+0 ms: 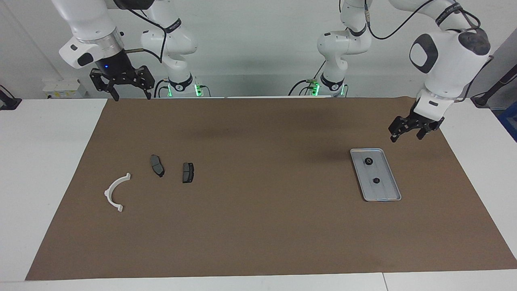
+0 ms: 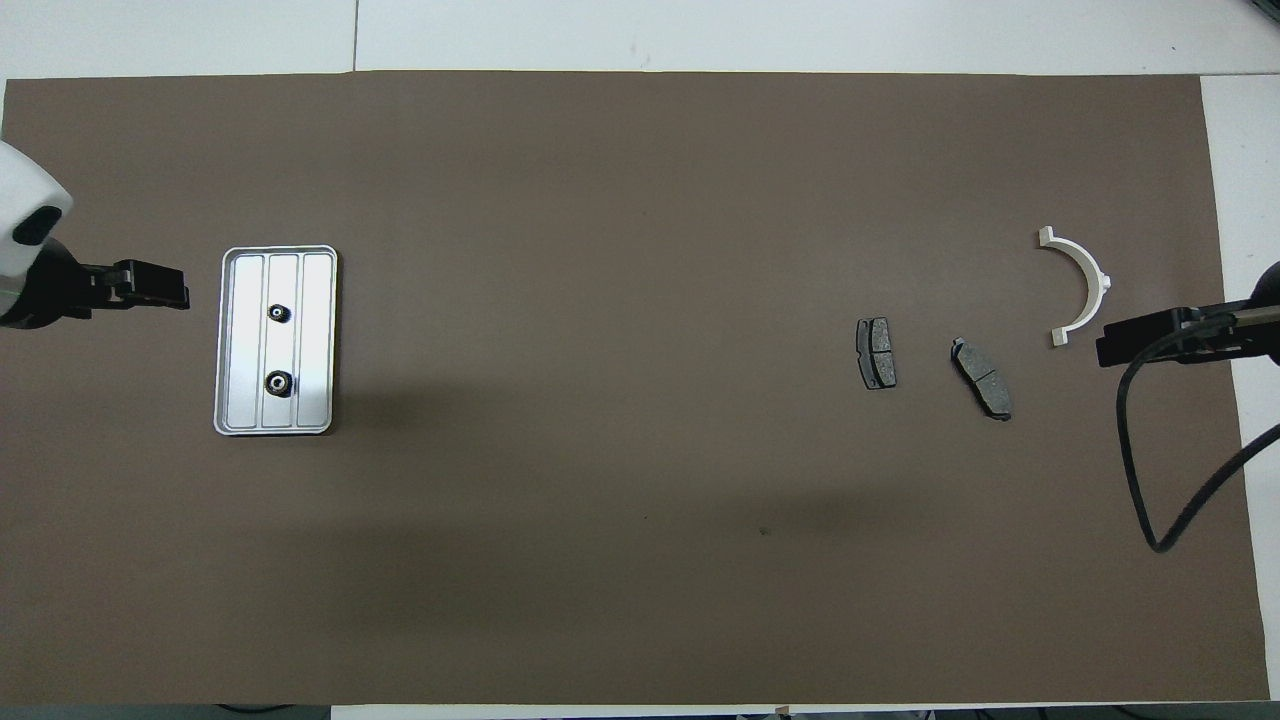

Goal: Place bearing gear from tray to pile
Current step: 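Move the left gripper over the silver tray toward the black bearings, then lower the left gripper and grasp one black bearing in the tray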

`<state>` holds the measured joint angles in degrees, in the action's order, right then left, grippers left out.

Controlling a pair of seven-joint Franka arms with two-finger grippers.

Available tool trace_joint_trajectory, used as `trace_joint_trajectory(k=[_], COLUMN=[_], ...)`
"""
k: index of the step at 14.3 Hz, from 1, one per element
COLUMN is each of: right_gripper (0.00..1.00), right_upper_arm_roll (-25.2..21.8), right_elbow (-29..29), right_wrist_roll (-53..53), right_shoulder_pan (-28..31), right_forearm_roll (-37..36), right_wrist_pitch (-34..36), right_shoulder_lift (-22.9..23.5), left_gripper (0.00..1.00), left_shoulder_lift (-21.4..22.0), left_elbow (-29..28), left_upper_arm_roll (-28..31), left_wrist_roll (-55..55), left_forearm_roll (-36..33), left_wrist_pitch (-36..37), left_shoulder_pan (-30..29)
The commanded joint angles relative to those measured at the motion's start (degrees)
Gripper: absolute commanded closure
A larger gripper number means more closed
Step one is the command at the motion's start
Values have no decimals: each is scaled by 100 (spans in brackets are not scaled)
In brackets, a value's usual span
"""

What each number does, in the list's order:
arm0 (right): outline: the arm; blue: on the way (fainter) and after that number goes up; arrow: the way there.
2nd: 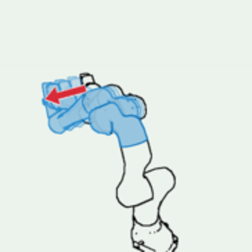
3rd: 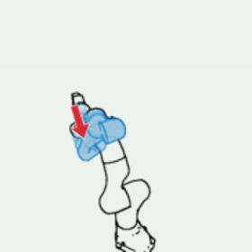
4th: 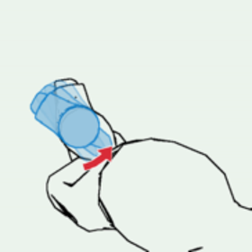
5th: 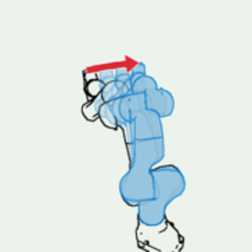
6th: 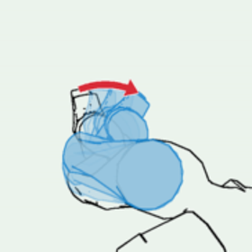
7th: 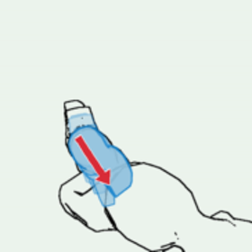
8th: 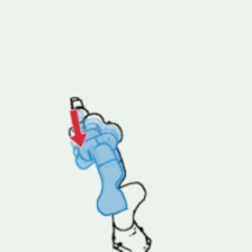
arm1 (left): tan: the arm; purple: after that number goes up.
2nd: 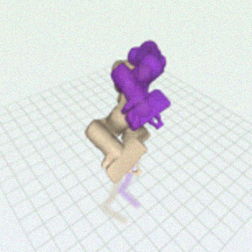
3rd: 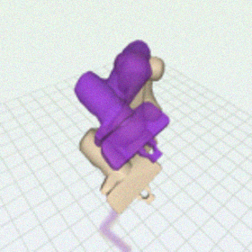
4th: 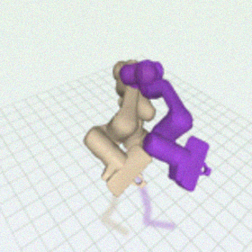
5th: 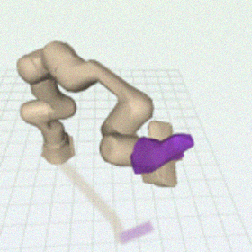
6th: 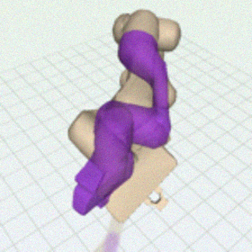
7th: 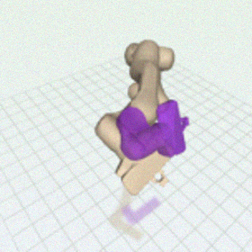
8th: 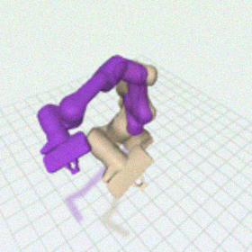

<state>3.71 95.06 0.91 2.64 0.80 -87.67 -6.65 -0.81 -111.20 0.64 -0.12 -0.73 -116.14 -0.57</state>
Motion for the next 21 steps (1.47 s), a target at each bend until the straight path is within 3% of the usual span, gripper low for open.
trace_joint_trajectory(k=[1, 2, 7, 12, 16, 21], right_gripper=[0, 0, 0, 0, 0, 0], right_upper_arm_roll=[60, 60, 34, 34, 69, 78], right_elbow=[30, -5, -40, 39, 65, 56], right_wrist_roll=[111, 111, 120, 181, 164, 181], right_shoulder_pan=[114, 123, 106, 105, 35, 26], right_forearm_roll=[52, 52, 61, 61, 61, 61], right_wrist_pitch=[-74, -66, -31, 101, 101, 84], right_shoulder_lift=[-38, -55, -170, -275, -284, -275], left_gripper=[5, 15, 20, 24, 39, 40], left_shoulder_lift=[91, -49, -339, -726, -893, -947], left_elbow=[-875, -920, -1403, -1413, -1465, -1527], left_upper_arm_roll=[-37, -37, -46, -55, -55, -72], left_wrist_roll=[4, 12, -313, -620, -726, -744], left_forearm_roll=[-68, -68, -59, -59, -41, -41], left_wrist_pitch=[-890, -1032, -1462, -1692, -1788, -1842], left_shoulder_pan=[-40, -40, 30, 48, 48, 57])
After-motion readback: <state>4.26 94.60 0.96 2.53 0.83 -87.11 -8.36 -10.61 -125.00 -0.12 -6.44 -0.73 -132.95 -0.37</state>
